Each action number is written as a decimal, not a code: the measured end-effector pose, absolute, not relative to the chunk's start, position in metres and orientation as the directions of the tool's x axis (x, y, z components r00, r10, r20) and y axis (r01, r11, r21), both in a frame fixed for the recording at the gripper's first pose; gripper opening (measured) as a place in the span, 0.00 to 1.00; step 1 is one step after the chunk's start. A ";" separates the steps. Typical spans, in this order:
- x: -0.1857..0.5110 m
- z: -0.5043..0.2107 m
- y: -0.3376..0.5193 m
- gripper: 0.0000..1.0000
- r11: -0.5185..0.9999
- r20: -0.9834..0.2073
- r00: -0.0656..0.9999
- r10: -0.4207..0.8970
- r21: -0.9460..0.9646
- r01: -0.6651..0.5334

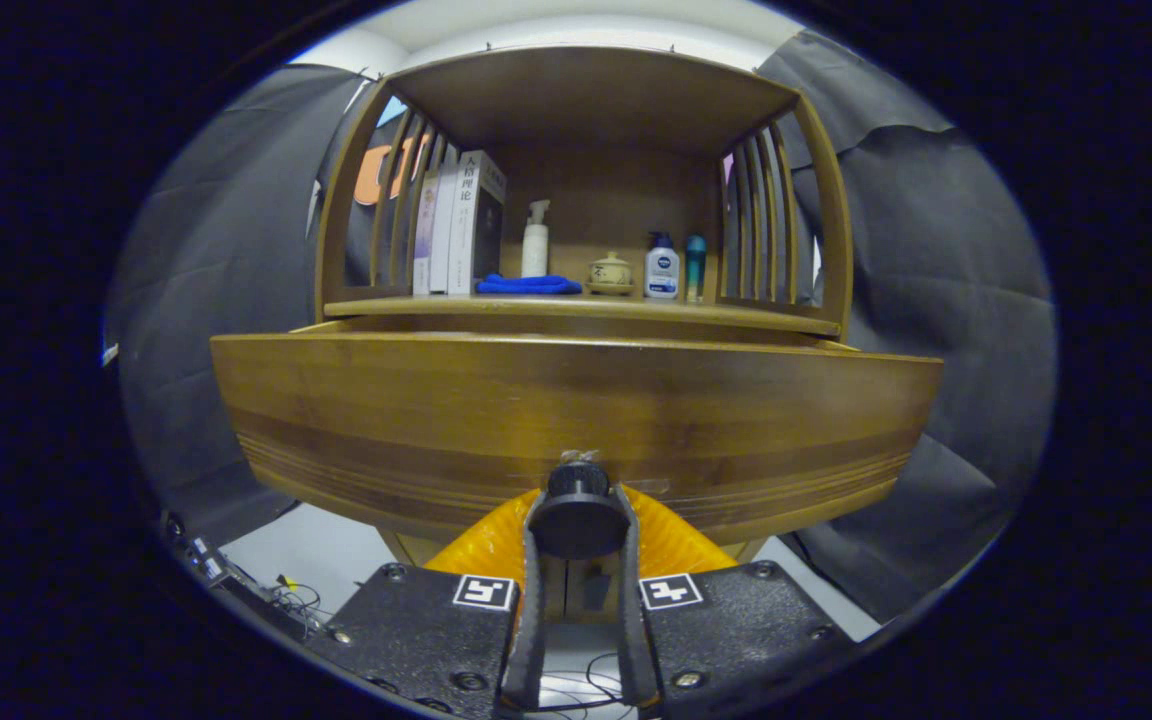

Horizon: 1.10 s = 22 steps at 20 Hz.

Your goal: Pull open the drawer, take out the items inside it, and place them on the countertop above the cabinet.

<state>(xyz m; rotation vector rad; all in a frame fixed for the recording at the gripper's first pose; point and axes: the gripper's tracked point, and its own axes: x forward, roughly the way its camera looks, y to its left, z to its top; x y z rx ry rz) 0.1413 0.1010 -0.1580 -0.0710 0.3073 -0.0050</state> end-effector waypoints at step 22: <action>0.128 -0.148 0.098 0.66 0.995 -0.289 0.957 -0.007 -0.095 -0.022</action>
